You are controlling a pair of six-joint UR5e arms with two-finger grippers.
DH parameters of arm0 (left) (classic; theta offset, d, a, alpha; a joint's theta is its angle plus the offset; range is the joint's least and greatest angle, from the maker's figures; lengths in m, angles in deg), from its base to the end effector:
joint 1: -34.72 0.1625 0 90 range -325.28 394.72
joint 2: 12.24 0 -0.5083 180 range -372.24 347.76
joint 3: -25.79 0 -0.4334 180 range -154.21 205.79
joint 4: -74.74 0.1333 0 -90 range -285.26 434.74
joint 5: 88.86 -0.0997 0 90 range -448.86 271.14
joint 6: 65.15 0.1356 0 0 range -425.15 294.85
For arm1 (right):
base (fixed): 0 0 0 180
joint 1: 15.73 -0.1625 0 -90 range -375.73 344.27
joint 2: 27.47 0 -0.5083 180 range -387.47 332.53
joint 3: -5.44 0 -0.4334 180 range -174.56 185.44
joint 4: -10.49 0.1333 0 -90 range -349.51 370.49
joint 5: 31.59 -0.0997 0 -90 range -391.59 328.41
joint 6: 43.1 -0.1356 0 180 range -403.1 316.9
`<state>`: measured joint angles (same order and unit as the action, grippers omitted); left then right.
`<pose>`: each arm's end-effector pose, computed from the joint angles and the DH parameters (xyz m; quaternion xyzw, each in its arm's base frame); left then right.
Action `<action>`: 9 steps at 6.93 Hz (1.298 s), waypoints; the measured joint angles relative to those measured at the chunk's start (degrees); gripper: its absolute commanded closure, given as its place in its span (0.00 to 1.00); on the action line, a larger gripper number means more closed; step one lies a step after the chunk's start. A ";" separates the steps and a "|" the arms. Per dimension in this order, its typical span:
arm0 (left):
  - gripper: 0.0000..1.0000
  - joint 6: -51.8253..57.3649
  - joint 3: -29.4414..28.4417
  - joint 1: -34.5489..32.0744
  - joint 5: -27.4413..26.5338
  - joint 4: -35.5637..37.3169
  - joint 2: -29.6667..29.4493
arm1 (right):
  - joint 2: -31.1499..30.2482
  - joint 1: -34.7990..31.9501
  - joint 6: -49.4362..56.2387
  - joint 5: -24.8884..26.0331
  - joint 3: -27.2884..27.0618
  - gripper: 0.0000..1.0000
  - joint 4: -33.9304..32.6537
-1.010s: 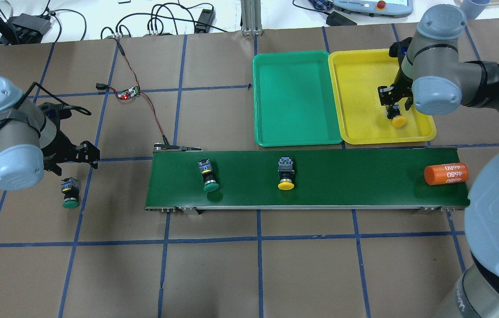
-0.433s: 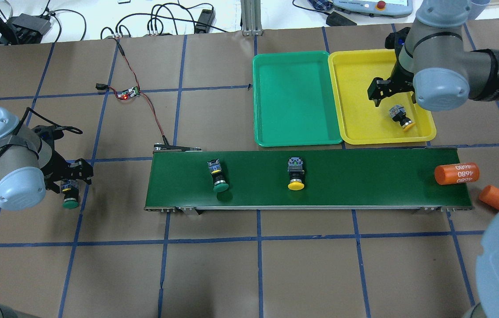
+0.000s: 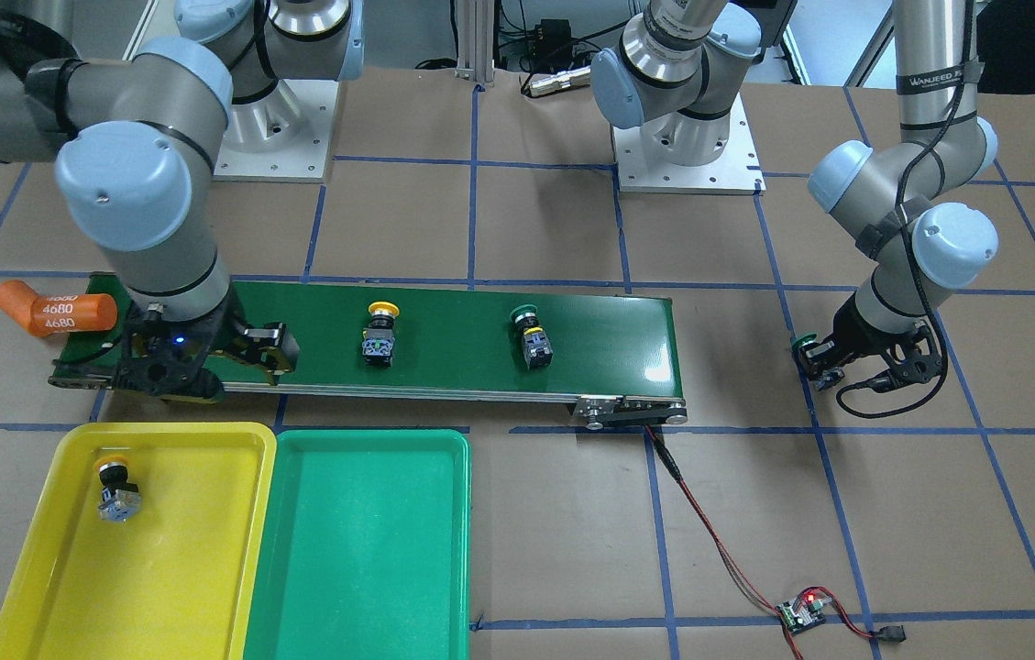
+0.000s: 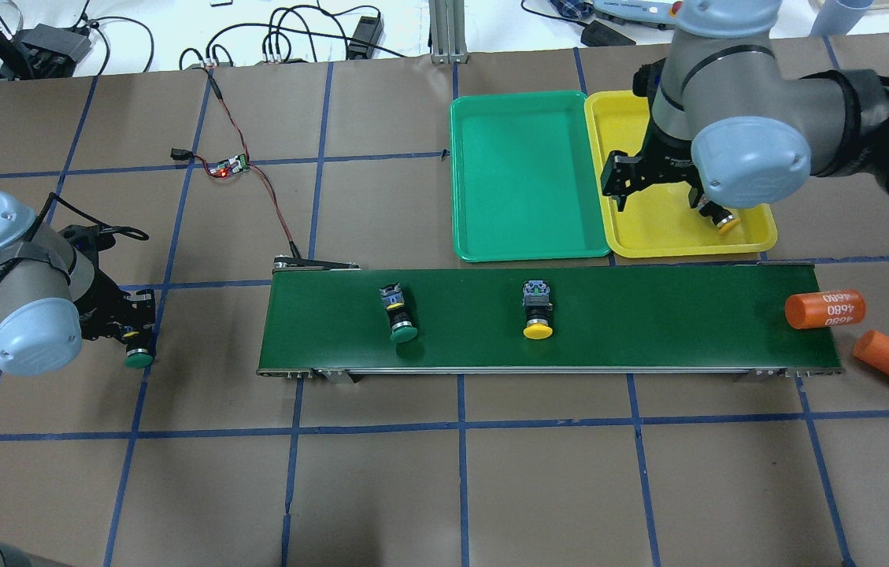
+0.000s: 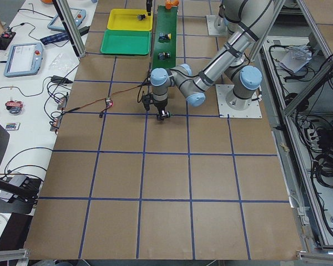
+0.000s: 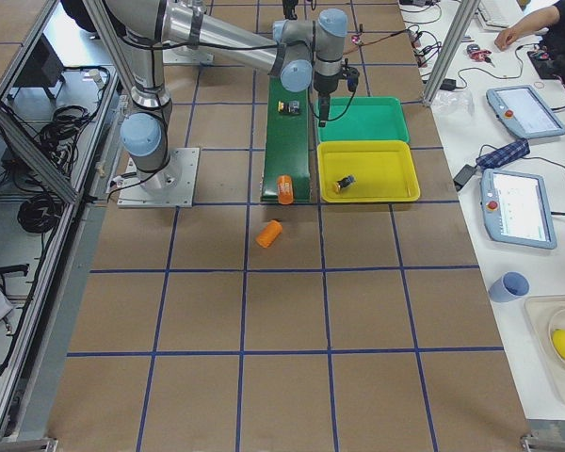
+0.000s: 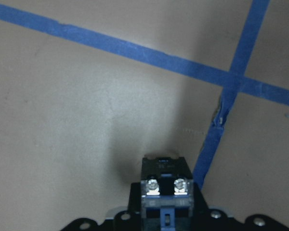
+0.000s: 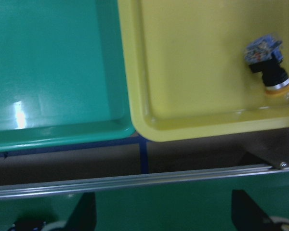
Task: Sort buttons by color to trays
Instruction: 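Grasp another green button with left gripper while right withdraws from tray, then carry green button toward belt while right gripper grasps belt yellow button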
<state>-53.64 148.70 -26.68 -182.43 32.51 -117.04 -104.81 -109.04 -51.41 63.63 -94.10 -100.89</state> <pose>0.1399 -0.5175 0.1981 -0.1485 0.9884 0.0102 0.0294 0.1560 -0.6024 0.3582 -0.0432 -0.9980 -0.0025 0.0460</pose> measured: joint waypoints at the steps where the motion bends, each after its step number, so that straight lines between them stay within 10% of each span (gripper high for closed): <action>1: 1.00 -0.44 -1.48 -0.99 0.03 -2.02 0.86 | -0.07 -2.73 -4.10 -0.56 -1.10 0.00 0.37; 6: 1.00 -2.35 -11.66 -14.18 8.09 -17.65 4.59 | 2.17 -5.24 -8.89 -5.89 -4.87 0.01 -0.07; 7: 1.00 -3.43 -12.64 -17.06 8.11 -19.59 5.42 | 3.03 -5.21 -8.91 -5.87 -4.93 0.17 -0.02; 9: 1.00 -7.52 -12.80 -23.63 7.67 -20.66 6.15 | 4.43 -5.00 -9.19 -5.70 -5.07 0.89 0.29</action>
<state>-61.16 135.89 -50.31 -174.76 11.85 -110.88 -100.38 -114.04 -60.60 57.93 -99.17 -100.61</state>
